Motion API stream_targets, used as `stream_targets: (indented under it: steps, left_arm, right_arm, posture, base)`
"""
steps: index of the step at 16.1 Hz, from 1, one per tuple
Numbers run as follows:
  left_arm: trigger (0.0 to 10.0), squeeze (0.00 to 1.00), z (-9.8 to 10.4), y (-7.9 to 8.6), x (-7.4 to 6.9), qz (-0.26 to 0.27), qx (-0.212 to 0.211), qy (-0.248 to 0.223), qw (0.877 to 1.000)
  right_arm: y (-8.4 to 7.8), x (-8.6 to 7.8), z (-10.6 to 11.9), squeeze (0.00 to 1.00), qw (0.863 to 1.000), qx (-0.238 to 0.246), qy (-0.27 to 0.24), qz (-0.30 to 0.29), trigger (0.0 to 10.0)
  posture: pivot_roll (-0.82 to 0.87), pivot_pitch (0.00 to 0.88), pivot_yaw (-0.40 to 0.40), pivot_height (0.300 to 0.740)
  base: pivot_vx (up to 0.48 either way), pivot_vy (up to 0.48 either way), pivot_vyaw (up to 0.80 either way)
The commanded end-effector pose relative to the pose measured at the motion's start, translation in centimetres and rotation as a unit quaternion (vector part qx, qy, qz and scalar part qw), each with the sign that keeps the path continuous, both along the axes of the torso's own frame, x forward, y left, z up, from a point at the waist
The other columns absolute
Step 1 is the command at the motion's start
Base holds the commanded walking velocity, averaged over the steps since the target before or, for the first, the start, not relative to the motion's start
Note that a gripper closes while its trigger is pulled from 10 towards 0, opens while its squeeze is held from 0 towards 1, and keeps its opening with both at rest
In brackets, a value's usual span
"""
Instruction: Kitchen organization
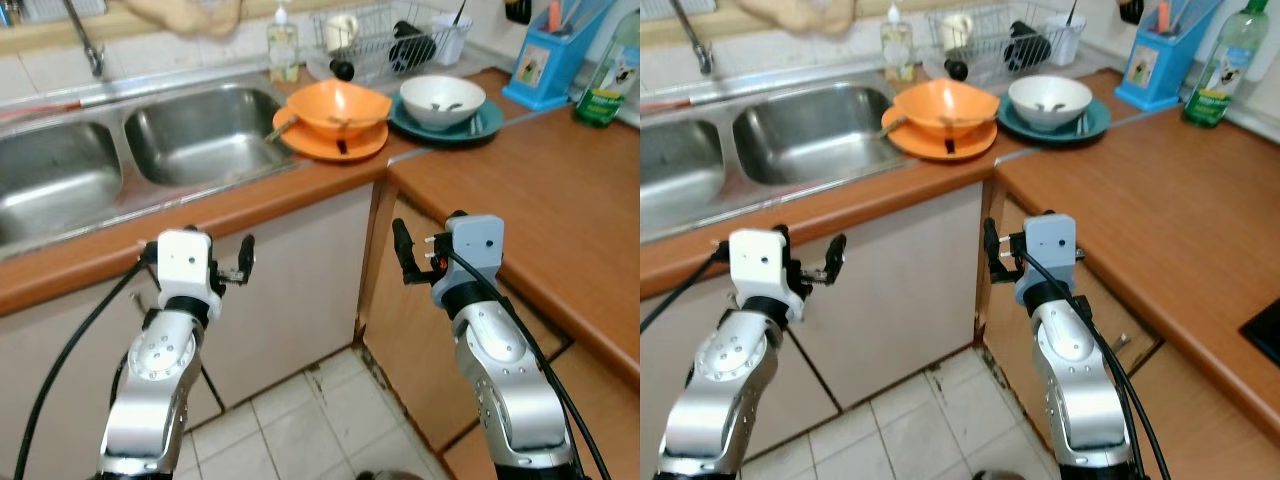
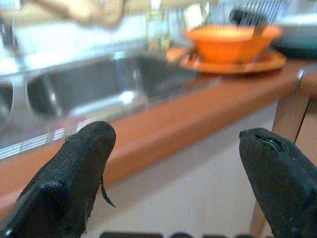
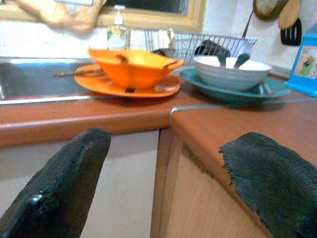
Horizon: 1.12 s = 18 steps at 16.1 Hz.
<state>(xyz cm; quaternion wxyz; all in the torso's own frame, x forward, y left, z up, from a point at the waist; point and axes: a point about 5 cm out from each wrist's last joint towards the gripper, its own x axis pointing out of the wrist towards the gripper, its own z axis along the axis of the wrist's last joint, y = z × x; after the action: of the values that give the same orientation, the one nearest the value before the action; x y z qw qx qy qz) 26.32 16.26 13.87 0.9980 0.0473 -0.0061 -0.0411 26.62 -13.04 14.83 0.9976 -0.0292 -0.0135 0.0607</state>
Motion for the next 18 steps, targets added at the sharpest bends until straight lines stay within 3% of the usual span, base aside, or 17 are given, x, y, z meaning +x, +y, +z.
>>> stream_targets:
  steps: [1,2,3,10,13,15,18]
  left_arm:
    - [10.0,0.00,0.7,-0.3,0.1,-0.007,-0.003,-0.011,1.000]
    - [10.0,0.00,0.8,-0.4,0.2,-0.010,-0.003,-0.012,1.000]
    - [10.0,0.00,0.7,-0.5,0.2,-0.011,-0.001,-0.013,1.000]
    - [10.0,0.00,0.7,-0.2,0.3,-0.010,0.003,-0.012,1.000]
    - [10.0,0.00,1.3,0.1,0.5,-0.008,-0.007,-0.023,1.000]
    - [10.0,0.00,2.6,0.0,0.6,-0.030,-0.022,-0.047,0.998]
    - [10.0,0.00,3.2,-0.1,0.6,-0.046,-0.017,-0.054,0.997]
  right_arm:
    - [0.0,0.1,0.7,0.88,1.000,0.000,-0.011,0.003,10.0]
    - [0.1,0.2,0.9,0.15,1.000,-0.002,-0.013,0.008,10.0]
    - [0.1,0.3,1.0,0.00,1.000,-0.010,-0.017,0.010,10.0]
    - [0.9,-0.1,1.4,0.00,0.999,-0.012,-0.031,0.043,10.0]
    - [0.8,-1.4,4.3,0.00,0.991,0.042,-0.117,0.051,10.0]
    - [0.9,-2.4,6.4,0.00,0.983,0.032,-0.169,0.062,10.0]
    - [1.4,-2.2,6.5,0.00,0.985,0.018,-0.148,0.082,10.0]
  posture:
    - [-0.06,0.000,0.047,0.740]
    - [-0.06,0.000,0.044,0.740]
    - [-0.06,0.000,0.046,0.740]
    - [-0.06,0.000,0.046,0.740]
    - [-0.06,0.000,0.048,0.740]
    - [-0.07,0.000,0.049,0.740]
    - [-0.06,0.000,0.050,0.740]
  base:
    - [0.379,0.000,0.00]
    - [0.382,0.000,0.00]
    - [0.382,0.000,0.00]
    - [0.368,0.000,0.00]
    - [0.353,0.000,0.00]
    - [0.328,0.000,0.00]
    - [0.322,0.000,0.00]
